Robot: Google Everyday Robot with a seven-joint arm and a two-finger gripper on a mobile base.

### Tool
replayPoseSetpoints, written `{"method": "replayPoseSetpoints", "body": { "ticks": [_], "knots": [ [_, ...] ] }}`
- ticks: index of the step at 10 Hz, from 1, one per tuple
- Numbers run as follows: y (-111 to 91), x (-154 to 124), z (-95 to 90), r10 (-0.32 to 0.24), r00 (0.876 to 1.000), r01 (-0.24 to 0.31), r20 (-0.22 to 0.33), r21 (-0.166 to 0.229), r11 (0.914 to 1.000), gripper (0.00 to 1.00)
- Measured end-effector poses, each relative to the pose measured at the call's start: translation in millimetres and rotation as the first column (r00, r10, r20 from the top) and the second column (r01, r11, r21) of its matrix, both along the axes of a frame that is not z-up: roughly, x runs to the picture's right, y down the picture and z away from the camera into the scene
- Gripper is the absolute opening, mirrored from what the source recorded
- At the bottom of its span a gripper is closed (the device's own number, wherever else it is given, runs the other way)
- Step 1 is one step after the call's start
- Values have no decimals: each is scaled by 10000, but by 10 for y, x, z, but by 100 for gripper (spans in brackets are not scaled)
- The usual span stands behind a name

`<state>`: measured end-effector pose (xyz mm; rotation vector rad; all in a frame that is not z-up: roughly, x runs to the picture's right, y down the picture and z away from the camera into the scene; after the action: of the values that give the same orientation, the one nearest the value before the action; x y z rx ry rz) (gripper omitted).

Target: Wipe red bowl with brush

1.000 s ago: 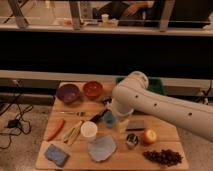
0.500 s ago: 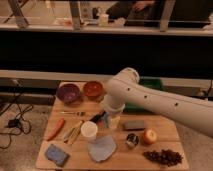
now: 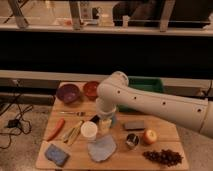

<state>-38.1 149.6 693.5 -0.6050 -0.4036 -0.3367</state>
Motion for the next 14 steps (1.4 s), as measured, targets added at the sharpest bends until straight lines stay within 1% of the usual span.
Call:
{"method": "replayPoseSetpoints", "body": {
  "ticks": [1,2,3,4,6,8,9,10,14],
  "knots": [
    [21,-67,-27,-75,9987,68,507,139,9999,80],
    [18,-136,-77,-113,9930,59,1173,463,9989,80],
    [-11,-247,-139,-188,9837,42,1786,818,9966,80],
    [-34,-304,-158,-270,9789,76,2024,961,9953,80],
    [-91,-405,-152,-431,9742,170,2215,1183,9928,80],
    [-133,-581,-101,-668,9703,363,2323,1332,9904,80],
    [-190,-634,12,-772,9710,453,2262,1430,9887,80],
    [-202,-684,71,-846,9702,527,2272,1431,9883,80],
    [-213,-675,80,-839,9709,522,2245,1434,9883,80]
  ]
}}
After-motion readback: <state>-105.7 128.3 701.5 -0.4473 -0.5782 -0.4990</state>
